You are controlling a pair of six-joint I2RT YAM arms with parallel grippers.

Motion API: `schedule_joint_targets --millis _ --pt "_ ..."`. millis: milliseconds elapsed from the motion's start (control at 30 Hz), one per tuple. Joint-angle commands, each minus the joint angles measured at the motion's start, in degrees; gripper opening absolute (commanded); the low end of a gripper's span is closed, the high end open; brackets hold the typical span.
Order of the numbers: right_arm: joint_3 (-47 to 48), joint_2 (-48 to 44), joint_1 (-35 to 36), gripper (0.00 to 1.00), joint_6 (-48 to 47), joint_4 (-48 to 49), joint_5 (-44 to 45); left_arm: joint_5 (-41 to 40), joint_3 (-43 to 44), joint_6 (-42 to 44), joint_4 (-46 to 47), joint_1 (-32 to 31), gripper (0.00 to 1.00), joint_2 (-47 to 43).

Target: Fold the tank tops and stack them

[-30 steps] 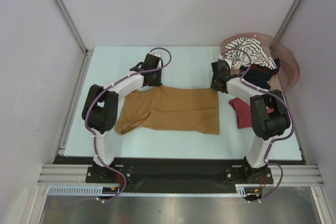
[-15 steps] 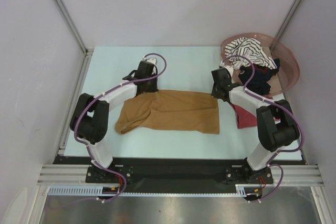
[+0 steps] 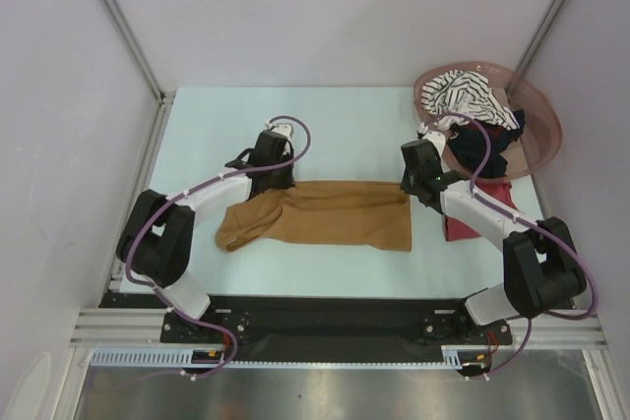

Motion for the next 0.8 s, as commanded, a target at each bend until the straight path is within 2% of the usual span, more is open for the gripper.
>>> schedule_joint_targets --millis 0,767 --pt "-1.44 -4.74 0.75 0.0 1.0 -0.57 3.02 -1.59 -2.06 -0.57 2.46 -0.75 0.0 -4.69" --pt "-11.55 -15.56 8.22 0.0 8.29 -5.84 8.47 -9.5 -14.72 -3.65 3.07 -5.85 0.01 -16.11"
